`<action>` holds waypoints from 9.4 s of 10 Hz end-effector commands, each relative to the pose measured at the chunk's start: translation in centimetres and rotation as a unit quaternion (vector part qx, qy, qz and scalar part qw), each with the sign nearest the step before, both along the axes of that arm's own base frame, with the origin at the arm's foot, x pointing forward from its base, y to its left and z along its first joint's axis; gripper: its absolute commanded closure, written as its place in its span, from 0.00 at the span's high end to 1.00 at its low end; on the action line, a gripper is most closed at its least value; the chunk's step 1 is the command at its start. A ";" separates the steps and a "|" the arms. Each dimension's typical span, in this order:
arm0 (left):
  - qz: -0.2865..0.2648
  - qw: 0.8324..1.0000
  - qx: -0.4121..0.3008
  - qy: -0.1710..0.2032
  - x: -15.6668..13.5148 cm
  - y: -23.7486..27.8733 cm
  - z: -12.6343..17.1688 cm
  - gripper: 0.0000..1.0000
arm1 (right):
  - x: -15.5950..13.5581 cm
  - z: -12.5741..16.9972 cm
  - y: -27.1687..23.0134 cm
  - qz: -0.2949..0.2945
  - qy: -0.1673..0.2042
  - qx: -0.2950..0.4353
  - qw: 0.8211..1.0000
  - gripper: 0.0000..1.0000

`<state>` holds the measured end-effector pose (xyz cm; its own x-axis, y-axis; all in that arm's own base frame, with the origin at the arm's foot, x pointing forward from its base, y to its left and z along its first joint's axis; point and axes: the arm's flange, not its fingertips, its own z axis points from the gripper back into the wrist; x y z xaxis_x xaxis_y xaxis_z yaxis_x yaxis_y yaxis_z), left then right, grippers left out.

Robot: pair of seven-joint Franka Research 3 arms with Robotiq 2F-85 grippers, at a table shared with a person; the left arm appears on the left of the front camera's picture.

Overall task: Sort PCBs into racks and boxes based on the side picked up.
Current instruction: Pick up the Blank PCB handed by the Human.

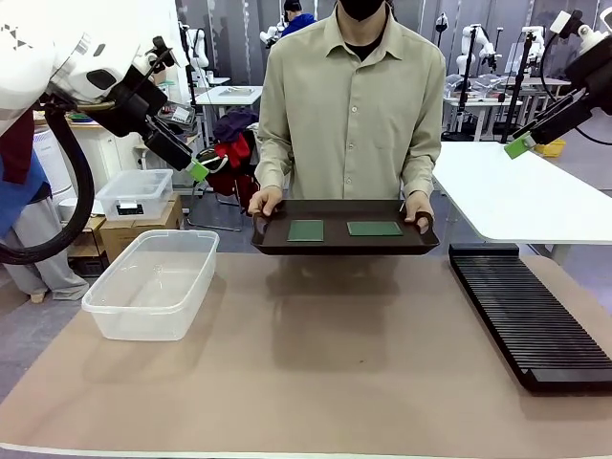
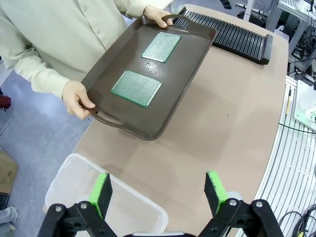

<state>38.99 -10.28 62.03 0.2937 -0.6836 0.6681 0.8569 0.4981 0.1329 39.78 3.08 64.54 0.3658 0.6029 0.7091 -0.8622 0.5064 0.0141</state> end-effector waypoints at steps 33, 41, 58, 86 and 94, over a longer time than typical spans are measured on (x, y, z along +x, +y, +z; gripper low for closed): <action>-0.004 1.000 0.002 0.001 0.0 0.2 0.0 1.00 | 0.1 -0.1 0.0 0.003 0.002 0.003 1.000 1.00; -0.004 1.000 0.002 0.001 0.0 0.2 0.0 1.00 | 0.1 -0.1 0.0 0.003 0.002 0.003 1.000 1.00; 0.041 0.940 -0.191 0.280 9.2 6.0 -4.5 1.00 | 0.1 -0.1 0.0 0.003 0.002 0.003 1.000 1.00; 0.152 0.737 -0.386 0.534 14.3 5.2 -9.8 0.25 | 0.1 -0.1 0.0 0.003 0.002 0.003 1.000 1.00; 0.151 0.743 -0.397 0.517 13.3 5.9 -9.3 0.00 | 0.1 -0.1 0.0 0.003 0.002 0.003 1.000 1.00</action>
<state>52.73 -4.33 52.97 0.9936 -0.0115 0.1120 0.1110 0.2695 -0.9566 39.79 2.98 64.53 0.3682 0.6026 0.7080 -0.8602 0.5097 0.0135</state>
